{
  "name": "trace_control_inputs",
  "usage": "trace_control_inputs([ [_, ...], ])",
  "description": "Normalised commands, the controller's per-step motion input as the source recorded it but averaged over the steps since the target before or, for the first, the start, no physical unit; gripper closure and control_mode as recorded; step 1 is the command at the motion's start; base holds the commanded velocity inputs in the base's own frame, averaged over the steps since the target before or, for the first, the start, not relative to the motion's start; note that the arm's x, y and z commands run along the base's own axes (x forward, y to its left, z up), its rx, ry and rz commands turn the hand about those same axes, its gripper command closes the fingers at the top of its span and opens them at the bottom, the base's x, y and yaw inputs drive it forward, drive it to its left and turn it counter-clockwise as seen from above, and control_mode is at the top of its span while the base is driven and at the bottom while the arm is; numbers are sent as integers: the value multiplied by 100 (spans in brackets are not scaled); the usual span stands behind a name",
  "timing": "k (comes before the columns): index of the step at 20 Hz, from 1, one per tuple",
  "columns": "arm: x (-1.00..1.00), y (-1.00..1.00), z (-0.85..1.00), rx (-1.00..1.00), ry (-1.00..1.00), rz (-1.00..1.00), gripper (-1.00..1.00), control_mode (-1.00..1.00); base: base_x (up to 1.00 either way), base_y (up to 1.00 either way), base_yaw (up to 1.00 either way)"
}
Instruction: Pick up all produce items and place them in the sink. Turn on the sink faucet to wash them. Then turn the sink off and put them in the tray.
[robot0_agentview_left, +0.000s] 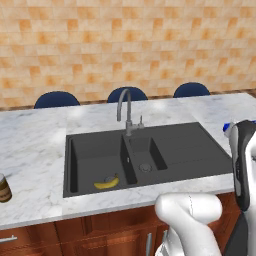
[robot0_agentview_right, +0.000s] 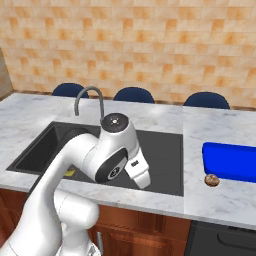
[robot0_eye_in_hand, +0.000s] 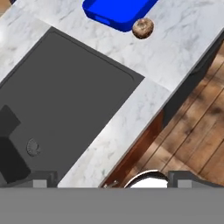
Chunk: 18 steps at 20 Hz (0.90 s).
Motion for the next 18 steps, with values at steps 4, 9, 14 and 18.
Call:
trace_control_inputs([
  [4,6,-70,-7,-7,6,-1,-100,-100,0,0,0],
  [9,7,-77,-1,-3,9,0,-100,-100,0,0,0],
  [14,30,-73,-20,0,18,0,-100,-100,0,0,0],
  [18,36,-66,-34,0,15,0,-100,-100,0,0,0],
])
